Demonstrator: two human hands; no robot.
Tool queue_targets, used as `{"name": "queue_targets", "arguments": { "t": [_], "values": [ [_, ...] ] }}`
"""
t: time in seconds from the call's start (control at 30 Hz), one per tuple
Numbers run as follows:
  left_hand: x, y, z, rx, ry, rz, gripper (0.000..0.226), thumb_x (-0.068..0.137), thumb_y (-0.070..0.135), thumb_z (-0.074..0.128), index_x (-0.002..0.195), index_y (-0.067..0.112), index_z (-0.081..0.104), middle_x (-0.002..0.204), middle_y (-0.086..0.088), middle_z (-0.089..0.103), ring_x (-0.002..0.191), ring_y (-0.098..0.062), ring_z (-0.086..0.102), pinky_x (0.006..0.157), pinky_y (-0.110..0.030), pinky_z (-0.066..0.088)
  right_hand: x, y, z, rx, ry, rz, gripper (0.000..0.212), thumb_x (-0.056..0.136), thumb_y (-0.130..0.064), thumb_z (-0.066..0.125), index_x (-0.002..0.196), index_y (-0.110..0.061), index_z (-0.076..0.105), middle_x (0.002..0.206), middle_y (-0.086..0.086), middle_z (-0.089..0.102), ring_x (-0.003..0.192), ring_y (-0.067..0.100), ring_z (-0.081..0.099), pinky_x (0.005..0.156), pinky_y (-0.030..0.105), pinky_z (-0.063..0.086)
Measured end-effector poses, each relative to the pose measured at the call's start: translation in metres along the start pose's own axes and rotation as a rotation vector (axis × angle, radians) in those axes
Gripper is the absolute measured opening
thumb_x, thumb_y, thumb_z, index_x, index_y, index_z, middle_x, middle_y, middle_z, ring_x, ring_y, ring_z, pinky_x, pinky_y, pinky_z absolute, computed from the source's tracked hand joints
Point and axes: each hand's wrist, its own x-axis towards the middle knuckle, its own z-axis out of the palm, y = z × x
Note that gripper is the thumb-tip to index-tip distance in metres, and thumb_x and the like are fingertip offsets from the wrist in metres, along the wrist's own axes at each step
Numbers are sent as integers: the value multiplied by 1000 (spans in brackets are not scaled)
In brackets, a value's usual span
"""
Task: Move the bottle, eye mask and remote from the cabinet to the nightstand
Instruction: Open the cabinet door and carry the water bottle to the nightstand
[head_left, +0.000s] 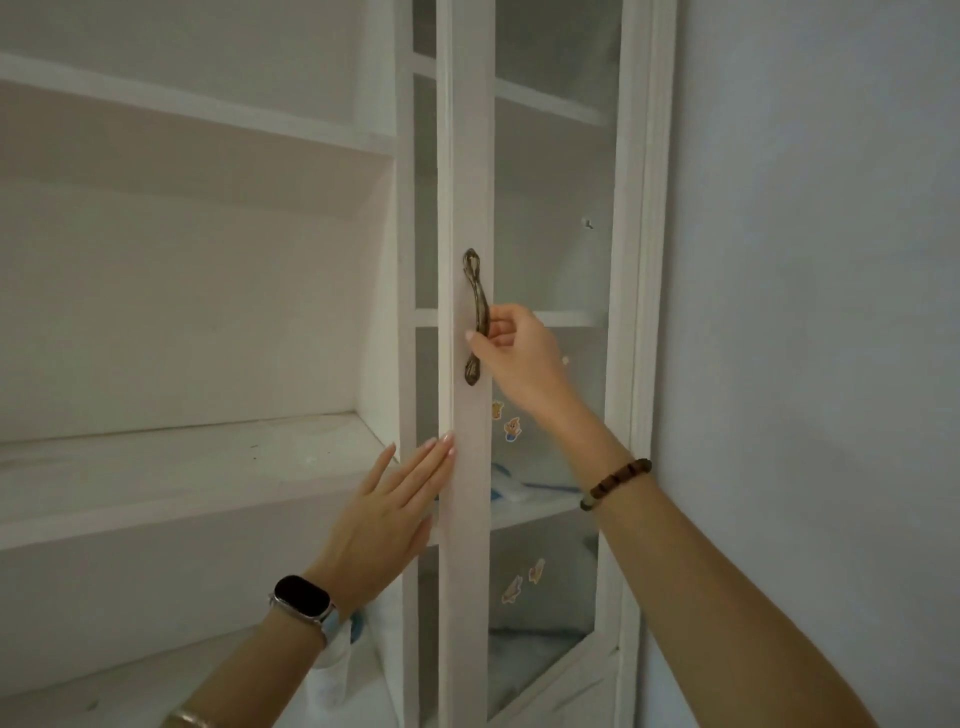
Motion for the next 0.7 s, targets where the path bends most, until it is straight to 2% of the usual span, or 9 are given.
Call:
{"name": "queue_targets", "arguments": {
  "t": [0.07, 0.2, 0.27, 0.4, 0.5, 0.7],
  "values": [
    [0, 11, -9, -43, 19, 27, 59, 95, 30, 30, 150, 14, 16, 159, -3, 10, 147, -17, 3, 116, -44, 11, -11, -4, -14, 32, 13, 0, 29, 90, -22, 63, 115, -13, 53, 89, -10, 56, 77, 0, 56, 63, 3, 47],
    [2, 43, -29, -142, 71, 69, 56, 98, 33, 28, 150, 14, 18, 159, -5, 13, 146, -17, 10, 116, -43, 15, -31, -10, -41, 29, 78, 17, 36, 86, -34, 67, 114, -18, 52, 91, -9, 58, 79, 3, 59, 66, 16, 52],
    [5, 61, -39, -200, 104, 69, 56, 98, 28, 34, 150, 14, 19, 159, -7, 14, 146, -19, 14, 117, -43, 19, -41, -15, -55, 27, 117, 29, 42, 82, -39, 71, 112, -20, 50, 93, -10, 59, 80, 3, 60, 67, 15, 52],
    [13, 98, -52, -332, 160, 78, 55, 98, 23, 36, 150, 15, 20, 159, -8, 12, 144, -19, 19, 117, -41, 20, -58, -20, -83, -35, 151, 38, 54, 75, -41, 77, 115, -21, 46, 93, -10, 58, 78, 1, 60, 58, 8, 48],
    [20, 123, -57, -406, 187, 103, 61, 96, 19, 44, 150, 14, 16, 159, -8, 9, 144, -18, 19, 119, -38, 16, -66, -18, -106, -64, 181, 32, 57, 74, -39, 79, 117, -23, 46, 92, -9, 56, 78, 3, 60, 62, 11, 50],
    [41, 169, -63, -529, 252, 165, 63, 92, 12, 47, 149, 5, 19, 159, -8, 13, 145, -17, 16, 117, -39, 21, -76, -10, -153, -68, 241, 24, 58, 72, -33, 81, 119, -20, 49, 94, 1, 62, 76, 8, 64, 59, 10, 49]
  ]
}}
